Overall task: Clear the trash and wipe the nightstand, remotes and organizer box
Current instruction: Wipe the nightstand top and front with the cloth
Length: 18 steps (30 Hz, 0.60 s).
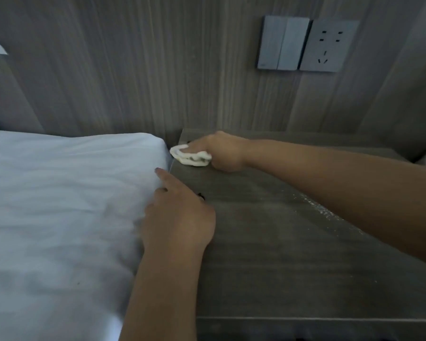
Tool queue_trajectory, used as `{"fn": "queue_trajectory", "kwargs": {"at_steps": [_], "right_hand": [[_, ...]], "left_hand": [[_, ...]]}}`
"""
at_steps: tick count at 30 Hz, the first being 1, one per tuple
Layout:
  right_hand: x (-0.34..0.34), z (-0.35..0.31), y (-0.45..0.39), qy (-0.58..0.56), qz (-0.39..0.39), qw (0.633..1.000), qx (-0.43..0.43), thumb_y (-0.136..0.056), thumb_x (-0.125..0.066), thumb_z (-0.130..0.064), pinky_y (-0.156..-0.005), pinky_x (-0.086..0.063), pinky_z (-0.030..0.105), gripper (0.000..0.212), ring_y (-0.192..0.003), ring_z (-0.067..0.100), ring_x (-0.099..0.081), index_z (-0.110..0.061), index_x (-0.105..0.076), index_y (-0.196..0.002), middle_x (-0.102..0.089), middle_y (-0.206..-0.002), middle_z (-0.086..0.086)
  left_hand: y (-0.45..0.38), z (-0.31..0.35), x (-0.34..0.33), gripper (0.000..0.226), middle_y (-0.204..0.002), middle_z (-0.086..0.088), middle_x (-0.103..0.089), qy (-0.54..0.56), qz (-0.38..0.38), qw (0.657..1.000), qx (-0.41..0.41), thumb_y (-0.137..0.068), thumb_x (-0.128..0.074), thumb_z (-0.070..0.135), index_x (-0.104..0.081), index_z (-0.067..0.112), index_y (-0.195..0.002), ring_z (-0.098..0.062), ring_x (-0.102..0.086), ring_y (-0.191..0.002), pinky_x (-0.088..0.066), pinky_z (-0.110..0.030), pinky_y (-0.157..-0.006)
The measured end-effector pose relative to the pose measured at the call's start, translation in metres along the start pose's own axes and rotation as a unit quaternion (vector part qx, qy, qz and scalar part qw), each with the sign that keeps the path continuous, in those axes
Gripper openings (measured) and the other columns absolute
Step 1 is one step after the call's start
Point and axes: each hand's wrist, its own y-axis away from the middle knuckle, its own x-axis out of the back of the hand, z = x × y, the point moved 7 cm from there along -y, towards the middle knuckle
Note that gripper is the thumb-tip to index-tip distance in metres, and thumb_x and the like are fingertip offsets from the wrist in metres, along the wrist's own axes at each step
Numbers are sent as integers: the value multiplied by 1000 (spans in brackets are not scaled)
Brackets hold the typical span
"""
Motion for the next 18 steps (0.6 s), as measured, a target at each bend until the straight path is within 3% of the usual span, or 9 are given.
{"fn": "queue_trajectory", "kwargs": {"at_steps": [3, 6, 8, 12, 15, 18], "right_hand": [[19, 56, 42, 9, -2, 996, -86, -94, -41, -1, -86, -33, 18, 54, -125, 22, -51, -25, -46, -143, -54, -140, 1], [32, 130, 74, 43, -1, 970, -240, -97, -36, -1, -98, -38, 27, 50, -127, 28, -49, -19, -45, -144, -51, -142, 8], [24, 147, 82, 41, -18, 959, -281, -97, -38, -3, -103, -39, 33, 47, -127, 32, -49, -16, -46, -142, -50, -143, 12], [4, 111, 74, 45, -8, 980, -192, -88, -44, -2, -85, -41, 27, 37, -113, 30, -60, -19, -61, -115, -65, -122, 10], [8, 74, 80, 2, -15, 994, -112, -88, -43, 0, -96, -44, 31, 48, -118, 20, -59, -21, -63, -126, -63, -130, 2], [25, 70, 72, -47, -11, 992, -114, -94, -42, -8, -86, -41, 21, 45, -119, 18, -57, -25, -59, -132, -63, -130, 1]], "left_hand": [[2, 2, -4, 82, -155, -15, -23, -47, -16, 999, 10, -98, -40, 44, 13, 16, -154, -39, -35, -134, -35, -48, -105], [8, 8, -3, 79, -154, -16, -21, -81, -9, 997, 13, -99, -36, 47, 11, 16, -154, -41, -33, -133, -34, -50, -104], [11, 11, -3, 78, -153, -16, -22, -99, 2, 995, 17, -99, -34, 47, 11, 16, -154, -41, -33, -132, -33, -50, -104], [11, 10, -4, 76, -151, -15, -24, -96, 2, 995, 24, -98, -34, 47, 8, 17, -154, -41, -33, -131, -33, -50, -102], [6, 6, -2, 77, -151, -15, -28, -73, -6, 997, 20, -98, -37, 46, 7, 17, -155, -40, -35, -131, -35, -48, -103], [3, 2, 6, 75, -147, -15, -38, -3, -18, 1000, 12, -97, -42, 43, -3, 15, -155, -39, -41, -130, -38, -46, -105]]}}
